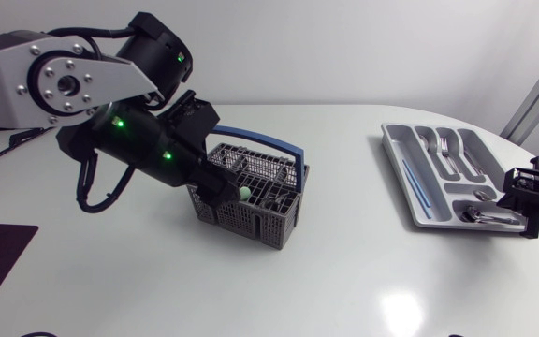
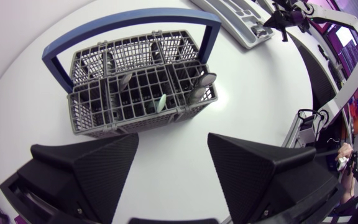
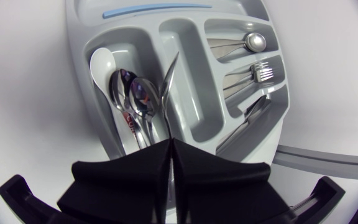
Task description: Unload the cutlery basket into the drawer organizer.
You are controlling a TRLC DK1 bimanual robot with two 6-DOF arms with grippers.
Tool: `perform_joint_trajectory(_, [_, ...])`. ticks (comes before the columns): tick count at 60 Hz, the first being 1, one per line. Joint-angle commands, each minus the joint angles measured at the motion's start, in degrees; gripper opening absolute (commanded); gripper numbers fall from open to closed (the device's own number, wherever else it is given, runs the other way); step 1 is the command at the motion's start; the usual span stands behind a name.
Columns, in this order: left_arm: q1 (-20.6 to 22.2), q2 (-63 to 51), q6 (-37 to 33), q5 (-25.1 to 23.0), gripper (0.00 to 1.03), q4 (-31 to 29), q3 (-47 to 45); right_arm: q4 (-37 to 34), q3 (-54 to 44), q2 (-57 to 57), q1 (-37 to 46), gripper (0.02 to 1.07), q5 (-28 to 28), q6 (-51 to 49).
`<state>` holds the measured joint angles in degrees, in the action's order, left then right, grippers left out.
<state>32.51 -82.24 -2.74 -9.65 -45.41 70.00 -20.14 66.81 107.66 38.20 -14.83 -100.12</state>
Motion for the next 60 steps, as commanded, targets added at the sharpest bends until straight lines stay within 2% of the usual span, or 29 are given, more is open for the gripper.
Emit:
perform_joint_trajectory(1, [0.18, -0.73, 2.3, 0.95, 0.82, -0.73, -1.53, 1.6, -2.56, 1.42, 0.56, 0.11, 0.77, -2.45])
perform_joint_trajectory(5, [0.18, -1.08, 3.27, 0.95, 0.82, -0.82, -1.53, 3.27, -3.44, 0.89, 0.65, 0.31, 1.29, -2.1])
perform_joint_trajectory(10, [0.18, -1.52, 3.89, 1.04, 0.82, -1.09, -1.27, 3.53, -4.23, 0.1, 0.65, 0.5, 2.7, -1.31])
perform_joint_trajectory(14, [0.45, -2.31, 3.97, 0.95, 0.88, -2.49, -0.39, 5.2, -5.19, -0.52, 0.56, 0.57, 3.4, -0.17])
perform_joint_trajectory(18, [0.45, -2.75, 4.24, 0.95, 0.89, -3.72, 0.58, 6.52, -6.34, -1.22, 0.39, 0.63, 3.67, 0.36])
perform_joint_trajectory(27, [0.53, -2.67, 3.71, 0.95, 0.89, -4.51, 1.55, 6.52, -8.36, -4.38, -0.31, 0.65, 3.58, 1.68])
perform_joint_trajectory(35, [0.71, -2.31, -0.42, 0.95, 0.89, -4.51, 1.55, 6.43, -11.7, -8.69, -1.98, 0.68, 3.49, 2.91])
perform_joint_trajectory(44, [0.71, -2.31, -10.53, 0.95, 0.89, -4.25, 2.07, 4.67, -15.74, -14.76, -5.41, 0.69, 3.14, 5.11])
perform_joint_trajectory(60, [-0.26, -2.49, -20.72, 0.86, 0.9, -3.46, 1.72, -1.48, -20.75, -24.86, -12.88, 0.75, 3.05, 10.73])
